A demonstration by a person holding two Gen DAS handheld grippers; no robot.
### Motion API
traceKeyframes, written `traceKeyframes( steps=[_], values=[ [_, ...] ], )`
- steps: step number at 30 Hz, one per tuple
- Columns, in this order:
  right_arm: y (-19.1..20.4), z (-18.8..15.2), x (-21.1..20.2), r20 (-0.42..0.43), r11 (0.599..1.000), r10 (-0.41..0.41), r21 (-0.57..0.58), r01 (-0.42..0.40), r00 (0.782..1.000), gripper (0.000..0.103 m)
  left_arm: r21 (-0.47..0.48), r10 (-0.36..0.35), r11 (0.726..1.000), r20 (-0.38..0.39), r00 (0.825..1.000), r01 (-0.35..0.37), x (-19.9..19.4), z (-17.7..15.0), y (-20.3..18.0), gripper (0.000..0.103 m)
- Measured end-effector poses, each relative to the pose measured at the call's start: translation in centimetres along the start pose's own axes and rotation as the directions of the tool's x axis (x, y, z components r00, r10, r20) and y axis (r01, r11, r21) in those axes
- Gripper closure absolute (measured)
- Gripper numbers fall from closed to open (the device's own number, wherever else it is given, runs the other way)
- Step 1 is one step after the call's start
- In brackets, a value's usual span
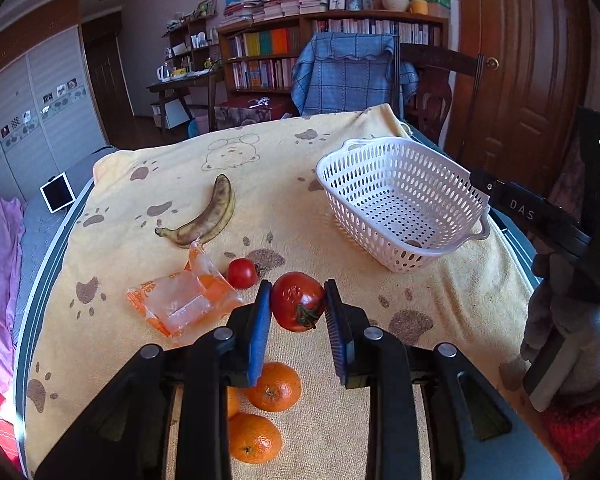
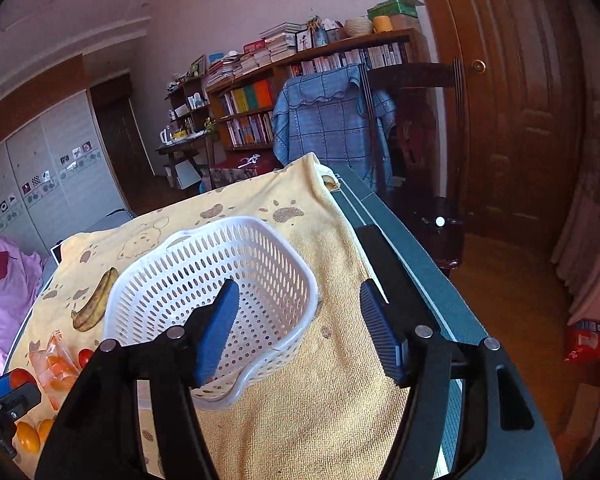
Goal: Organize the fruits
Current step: 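Carry the tomato into the white basket and open the left gripper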
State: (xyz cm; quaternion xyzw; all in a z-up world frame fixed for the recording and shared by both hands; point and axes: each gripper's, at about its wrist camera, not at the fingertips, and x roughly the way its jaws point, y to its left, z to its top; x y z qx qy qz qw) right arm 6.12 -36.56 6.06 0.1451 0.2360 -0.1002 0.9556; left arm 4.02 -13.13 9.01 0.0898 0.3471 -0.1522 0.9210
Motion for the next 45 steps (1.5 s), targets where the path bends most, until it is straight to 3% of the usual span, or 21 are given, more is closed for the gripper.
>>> traceKeyframes(
  steps=[9, 16, 26, 34, 35, 38, 45],
  values=[
    [-1.0, -0.2, 0.5, -0.001, 0.999, -0.003, 0.046, 0.003, 1.000, 0.034, 0.029, -0.074, 0.997, 0.037, 0.997, 0.073, 2.0, 4.3, -2.7, 0.076],
    [-1.6, -0.1, 0.3, 0.009, 0.997, 0.007, 0.078, -0.007, 1.000, 0.034, 0.032, -0.140, 0.990, 0.014, 0.990, 0.139, 5.2, 6.9, -4.2, 0.076],
    [-2.3, 0.1, 0.3, 0.004, 0.994, 0.012, 0.107, -0.012, 1.000, 0.034, 0.039, -0.158, 0.986, -0.059, 0.986, 0.161, 9.5, 7.1, -5.5, 0.076],
    [-2.3, 0.1, 0.4, 0.001, 0.994, 0.010, 0.106, -0.010, 1.000, 0.034, 0.016, -0.163, 0.986, -0.073, 0.984, 0.165, 10.7, 7.2, -5.3, 0.075],
    [-2.3, 0.1, 0.4, 0.001, 0.994, 0.010, 0.105, -0.010, 1.000, 0.034, 0.011, -0.163, 0.986, -0.072, 0.984, 0.165, 10.7, 7.2, -5.2, 0.074],
    [-2.3, 0.0, 0.5, 0.001, 0.995, 0.010, 0.102, -0.010, 1.000, 0.034, -0.004, -0.161, 0.987, -0.053, 0.985, 0.161, 10.3, 7.2, -4.9, 0.049],
    [-2.3, -0.1, 0.5, 0.002, 0.995, 0.010, 0.098, -0.010, 1.000, 0.034, -0.002, -0.172, 0.985, -0.016, 0.985, 0.172, 9.0, 7.2, -4.7, 0.033]
  ],
)
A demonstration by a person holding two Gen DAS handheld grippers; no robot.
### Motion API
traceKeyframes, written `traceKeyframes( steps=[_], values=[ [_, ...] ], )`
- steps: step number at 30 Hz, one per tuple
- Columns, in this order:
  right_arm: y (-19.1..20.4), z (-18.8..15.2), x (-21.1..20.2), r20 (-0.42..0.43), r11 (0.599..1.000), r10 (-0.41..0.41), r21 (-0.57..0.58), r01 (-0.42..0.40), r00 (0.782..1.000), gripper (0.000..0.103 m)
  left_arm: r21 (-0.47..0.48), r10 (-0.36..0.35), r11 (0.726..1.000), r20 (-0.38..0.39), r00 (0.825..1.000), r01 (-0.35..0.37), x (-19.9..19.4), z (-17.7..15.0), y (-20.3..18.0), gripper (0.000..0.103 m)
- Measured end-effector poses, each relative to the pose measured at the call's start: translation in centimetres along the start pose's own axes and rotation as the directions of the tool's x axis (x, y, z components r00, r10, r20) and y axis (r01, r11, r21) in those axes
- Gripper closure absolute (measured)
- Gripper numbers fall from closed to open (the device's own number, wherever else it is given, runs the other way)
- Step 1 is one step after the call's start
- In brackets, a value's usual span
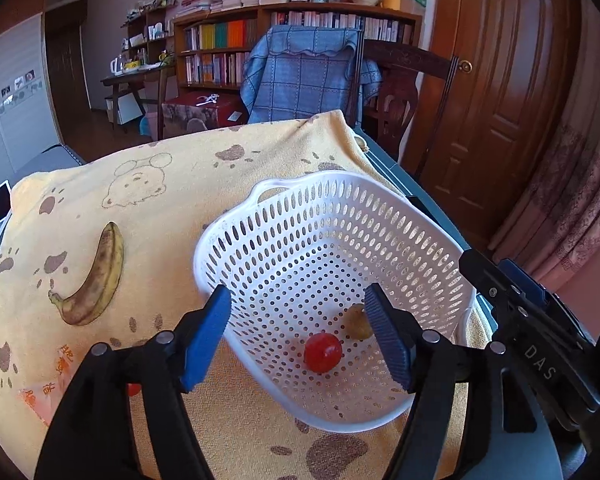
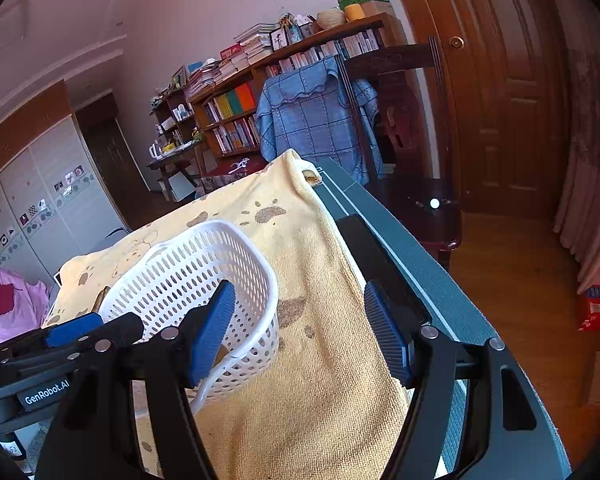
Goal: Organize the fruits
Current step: 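Carry the tomato into the white basket and open the left gripper, then move the left gripper to the orange-printed plastic bag and grasp it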
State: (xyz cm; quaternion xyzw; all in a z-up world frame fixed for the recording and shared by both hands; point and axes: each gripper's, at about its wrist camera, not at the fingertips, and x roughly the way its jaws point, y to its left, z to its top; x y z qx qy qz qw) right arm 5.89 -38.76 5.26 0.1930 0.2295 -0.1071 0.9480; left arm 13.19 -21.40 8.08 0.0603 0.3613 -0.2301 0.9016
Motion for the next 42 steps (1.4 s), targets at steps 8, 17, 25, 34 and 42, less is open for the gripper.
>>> traceKeyframes(
  steps=[8, 17, 25, 34, 42],
  values=[
    [0.2, -0.1, -0.1, 0.007, 1.000, -0.001, -0.009, 0.001, 1.000, 0.034, -0.046, 0.020, 0.999, 0.045, 0.999, -0.018, -2.1, 0.5, 1.3, 0.024],
    [0.2, -0.2, -0.2, 0.016, 1.000, -0.007, -0.014, 0.007, 1.000, 0.026, -0.084, 0.082, 0.993, 0.049, 0.995, -0.078, -3.6, 0.1, 3.0, 0.015],
    [0.3, -0.3, -0.2, 0.024, 1.000, 0.001, -0.023, -0.001, 1.000, 0.021, -0.091, 0.157, 0.984, 0.046, 0.987, -0.152, -5.4, -0.4, 4.9, 0.015],
    [0.4, -0.3, -0.4, 0.033, 1.000, 0.006, -0.025, -0.005, 0.999, 0.016, -0.164, 0.232, 0.961, 0.041, 0.972, -0.223, -7.7, -1.2, 8.9, 0.015],
    [0.4, -0.3, -0.4, 0.033, 1.000, 0.006, -0.026, -0.005, 0.999, 0.015, -0.219, 0.285, 0.936, 0.013, 0.958, -0.276, -9.1, -2.8, 12.5, 0.015]
  ],
)
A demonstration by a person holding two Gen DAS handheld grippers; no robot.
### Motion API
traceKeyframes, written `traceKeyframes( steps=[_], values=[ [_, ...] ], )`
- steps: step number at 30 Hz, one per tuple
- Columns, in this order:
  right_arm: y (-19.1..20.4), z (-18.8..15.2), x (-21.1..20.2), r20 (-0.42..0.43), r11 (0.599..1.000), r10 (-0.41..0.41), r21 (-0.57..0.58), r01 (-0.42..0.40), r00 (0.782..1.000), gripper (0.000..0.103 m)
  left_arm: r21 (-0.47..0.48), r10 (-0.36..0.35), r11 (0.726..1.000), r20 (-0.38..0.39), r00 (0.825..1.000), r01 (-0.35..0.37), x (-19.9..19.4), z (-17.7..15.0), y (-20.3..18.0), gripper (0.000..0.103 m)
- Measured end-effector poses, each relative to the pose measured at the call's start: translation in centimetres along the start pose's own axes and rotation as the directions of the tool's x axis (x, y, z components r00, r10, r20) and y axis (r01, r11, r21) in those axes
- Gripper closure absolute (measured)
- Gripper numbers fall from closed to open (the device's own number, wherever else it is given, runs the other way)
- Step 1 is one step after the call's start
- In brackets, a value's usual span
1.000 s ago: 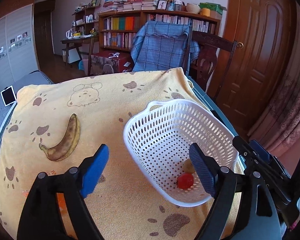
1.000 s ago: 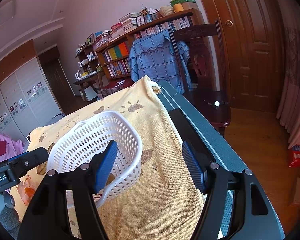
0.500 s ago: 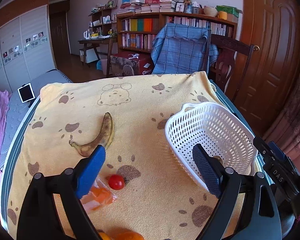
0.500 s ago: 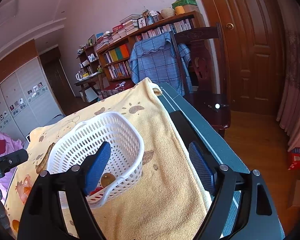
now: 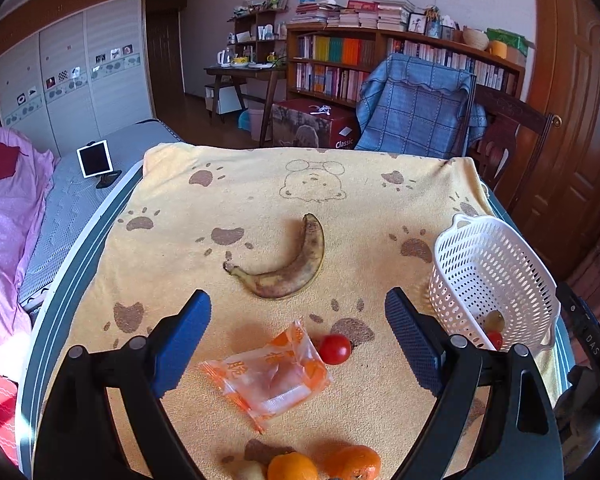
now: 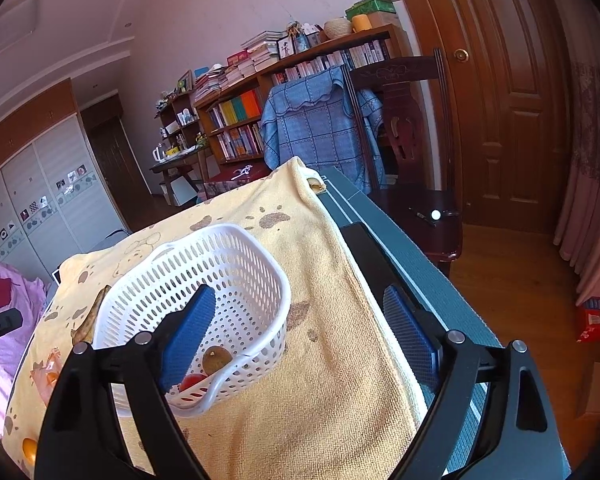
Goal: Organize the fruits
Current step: 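Move the left gripper to the orange-printed plastic bag and grasp it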
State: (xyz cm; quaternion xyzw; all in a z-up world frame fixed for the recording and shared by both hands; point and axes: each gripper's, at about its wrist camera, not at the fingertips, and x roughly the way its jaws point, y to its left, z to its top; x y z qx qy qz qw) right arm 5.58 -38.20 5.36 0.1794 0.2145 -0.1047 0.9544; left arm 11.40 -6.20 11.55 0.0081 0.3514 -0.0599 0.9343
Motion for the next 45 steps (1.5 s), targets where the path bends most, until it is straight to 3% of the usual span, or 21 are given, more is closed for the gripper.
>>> traceKeyframes(
  steps=[7, 16, 23, 45],
  values=[
    [0.1, 0.0, 0.0, 0.000, 1.000, -0.002, -0.003, 0.002, 1.000, 0.015, -0.022, 0.021, 1.000, -0.050, 0.999, -0.022, 1.1, -1.5, 1.8, 0.015],
    [0.1, 0.2, -0.1, 0.004, 1.000, 0.003, -0.004, -0.003, 1.000, 0.015, 0.030, -0.004, 1.000, -0.134, 0.991, 0.008, 3.7, -3.2, 1.6, 0.015],
    [0.4, 0.3, -0.2, 0.007, 1.000, 0.007, -0.013, -0.007, 1.000, 0.015, 0.103, -0.027, 0.994, -0.159, 0.987, 0.044, 4.7, -4.1, 0.8, 0.015],
    [0.5, 0.2, 0.0, 0.004, 1.000, 0.007, -0.022, -0.006, 1.000, 0.015, 0.225, 0.037, 0.974, -0.207, 0.978, 0.011, 7.5, -4.1, 0.6, 0.012]
  ],
)
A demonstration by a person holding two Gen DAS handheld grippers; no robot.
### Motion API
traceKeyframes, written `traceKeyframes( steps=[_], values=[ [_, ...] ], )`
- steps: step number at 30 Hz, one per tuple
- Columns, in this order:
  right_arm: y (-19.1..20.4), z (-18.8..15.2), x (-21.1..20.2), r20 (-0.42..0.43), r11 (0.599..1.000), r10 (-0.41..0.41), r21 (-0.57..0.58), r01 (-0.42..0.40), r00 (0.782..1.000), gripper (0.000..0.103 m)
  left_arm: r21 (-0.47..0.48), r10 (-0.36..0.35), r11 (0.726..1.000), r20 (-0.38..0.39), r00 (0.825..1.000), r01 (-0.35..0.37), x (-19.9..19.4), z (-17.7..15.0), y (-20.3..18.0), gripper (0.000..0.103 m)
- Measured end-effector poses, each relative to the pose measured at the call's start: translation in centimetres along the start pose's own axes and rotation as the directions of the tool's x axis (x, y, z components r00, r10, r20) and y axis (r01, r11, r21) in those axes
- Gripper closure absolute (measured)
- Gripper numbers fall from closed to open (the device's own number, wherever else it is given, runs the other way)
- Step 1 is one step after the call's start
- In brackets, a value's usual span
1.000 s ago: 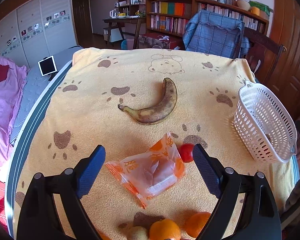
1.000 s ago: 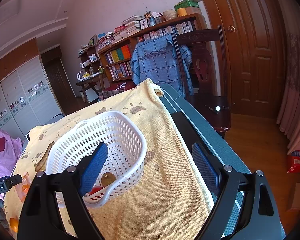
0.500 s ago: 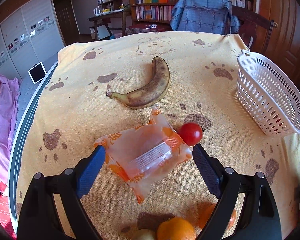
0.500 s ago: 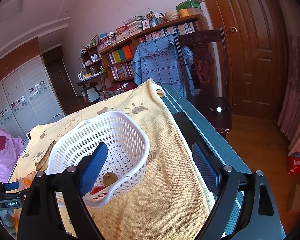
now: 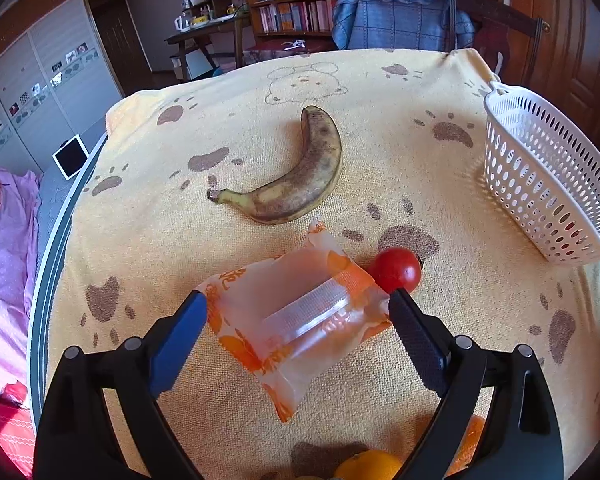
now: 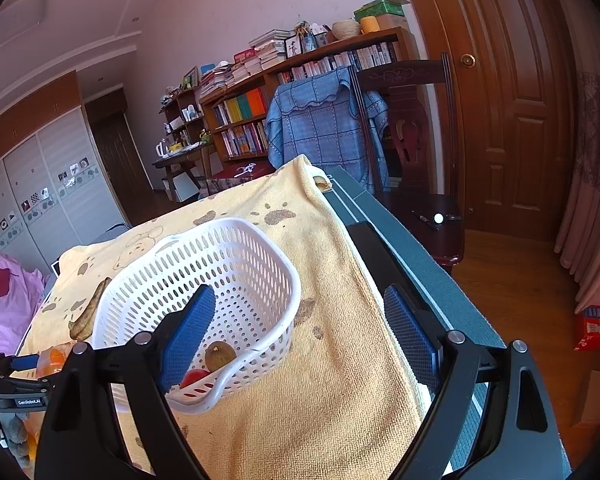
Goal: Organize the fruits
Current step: 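Move the left gripper to the orange-printed plastic bag and grasp it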
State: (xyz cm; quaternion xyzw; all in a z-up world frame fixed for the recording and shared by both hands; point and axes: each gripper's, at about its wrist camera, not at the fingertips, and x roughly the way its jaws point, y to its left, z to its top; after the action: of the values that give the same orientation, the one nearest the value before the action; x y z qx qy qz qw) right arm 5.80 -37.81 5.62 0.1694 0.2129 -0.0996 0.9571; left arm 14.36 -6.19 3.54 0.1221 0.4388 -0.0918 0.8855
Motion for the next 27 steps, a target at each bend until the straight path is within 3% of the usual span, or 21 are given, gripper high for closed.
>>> traceKeyframes(
  steps=[5, 11, 14, 16, 18, 20, 23, 27],
  values=[
    [0.0, -0.1, 0.0, -0.001, 1.000, -0.001, -0.001, 0.001, 1.000, 0.015, 0.023, 0.011, 1.000, 0.010, 1.000, -0.012, 0.0, -0.1, -0.3, 0.011],
    [0.0, -0.1, 0.1, -0.002, 1.000, -0.001, -0.001, 0.001, 1.000, 0.015, 0.006, -0.025, 1.000, 0.062, 0.998, 0.024, -1.4, -0.7, -0.1, 0.035],
    [0.1, -0.4, 0.2, -0.002, 1.000, -0.002, -0.004, 0.002, 1.000, 0.015, 0.017, -0.021, 1.000, 0.074, 0.997, 0.020, -1.7, -0.9, -0.3, 0.039],
    [0.2, -0.4, 0.2, -0.003, 1.000, -0.002, -0.002, 0.002, 1.000, 0.015, 0.027, -0.017, 1.000, 0.075, 0.997, 0.015, -1.6, -1.0, -0.5, 0.038],
    [0.1, -0.4, 0.2, -0.003, 1.000, -0.002, -0.002, 0.002, 1.000, 0.015, 0.052, -0.022, 0.998, 0.049, 0.999, 0.020, -1.2, -1.1, -0.8, 0.023],
    [0.2, -0.4, 0.2, -0.002, 1.000, -0.001, -0.003, 0.001, 1.000, 0.015, 0.079, -0.013, 0.997, 0.021, 1.000, 0.012, -0.6, -1.5, -1.3, 0.016],
    [0.2, -0.4, 0.2, -0.003, 1.000, 0.000, -0.004, 0.000, 1.000, 0.015, 0.104, 0.029, 0.994, -0.010, 1.000, -0.028, 0.2, -1.7, -1.8, 0.015],
    [0.1, -0.4, 0.3, -0.003, 1.000, 0.000, -0.003, 0.000, 1.000, 0.015, 0.070, 0.027, 0.997, -0.023, 0.999, -0.026, 0.5, -1.2, -1.4, 0.015]
  ],
)
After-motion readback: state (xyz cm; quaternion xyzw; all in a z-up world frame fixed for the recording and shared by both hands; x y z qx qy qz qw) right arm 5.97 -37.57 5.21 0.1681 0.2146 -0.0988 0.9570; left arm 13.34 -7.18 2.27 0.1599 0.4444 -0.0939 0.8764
